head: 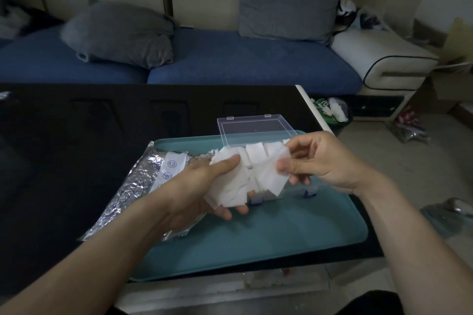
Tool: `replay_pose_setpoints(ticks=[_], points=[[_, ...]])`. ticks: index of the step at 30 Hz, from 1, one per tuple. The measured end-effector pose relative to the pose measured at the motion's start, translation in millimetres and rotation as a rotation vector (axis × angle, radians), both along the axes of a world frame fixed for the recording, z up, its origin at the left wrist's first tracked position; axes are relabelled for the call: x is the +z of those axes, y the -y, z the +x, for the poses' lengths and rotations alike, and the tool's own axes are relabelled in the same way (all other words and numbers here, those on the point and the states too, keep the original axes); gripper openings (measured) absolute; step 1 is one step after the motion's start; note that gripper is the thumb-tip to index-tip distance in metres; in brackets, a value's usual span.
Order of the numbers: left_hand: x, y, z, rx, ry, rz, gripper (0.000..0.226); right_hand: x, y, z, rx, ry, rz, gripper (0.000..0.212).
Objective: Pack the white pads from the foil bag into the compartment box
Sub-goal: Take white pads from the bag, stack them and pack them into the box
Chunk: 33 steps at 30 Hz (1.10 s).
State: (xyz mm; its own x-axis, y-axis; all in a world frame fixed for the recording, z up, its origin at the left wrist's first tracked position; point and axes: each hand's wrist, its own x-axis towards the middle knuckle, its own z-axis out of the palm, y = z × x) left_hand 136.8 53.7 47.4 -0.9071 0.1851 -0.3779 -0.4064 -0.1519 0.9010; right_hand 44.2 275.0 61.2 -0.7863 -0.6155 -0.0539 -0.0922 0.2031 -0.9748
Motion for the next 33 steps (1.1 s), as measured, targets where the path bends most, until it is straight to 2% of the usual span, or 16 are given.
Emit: replay_pose_setpoints(ticks=[3, 7, 10, 14, 20, 27, 33], points=[[-1, 1, 0, -0.1, 0.063, 0.059, 0.049, 6, 4, 9, 0.128, 0.02, 0.018, 0.015], [-6, 1, -1, -0.244, 0.109, 0.057, 0.064, 6, 20, 20, 0.112, -0.058, 0.122, 0.038], [-10, -1, -2, -0.33, 0.13, 0.049, 0.072, 2, 31, 24, 0.095, -0.146, 0.173, 0.038], [-12, -3, -2, -0.302, 0.143, 0.035, 0.07, 0, 34, 22, 0.098, -0.221, 0.241, 0.029], [-9, -3, -2, -0.204, 0.14, 0.048, 0.06, -3, 31, 19, 0.038, -0.319, 0.256, 0.034], [-8, -2, -1, -0.226, 0.186, 0.034, 0.063, 1, 23, 18, 0.168, -0.181, 0.1, 0.024], [-11, -3, 0, -0.241, 0.176, -0.012, 0.066, -9, 30, 17, 0.174, -0.254, 0.279, 0.016]])
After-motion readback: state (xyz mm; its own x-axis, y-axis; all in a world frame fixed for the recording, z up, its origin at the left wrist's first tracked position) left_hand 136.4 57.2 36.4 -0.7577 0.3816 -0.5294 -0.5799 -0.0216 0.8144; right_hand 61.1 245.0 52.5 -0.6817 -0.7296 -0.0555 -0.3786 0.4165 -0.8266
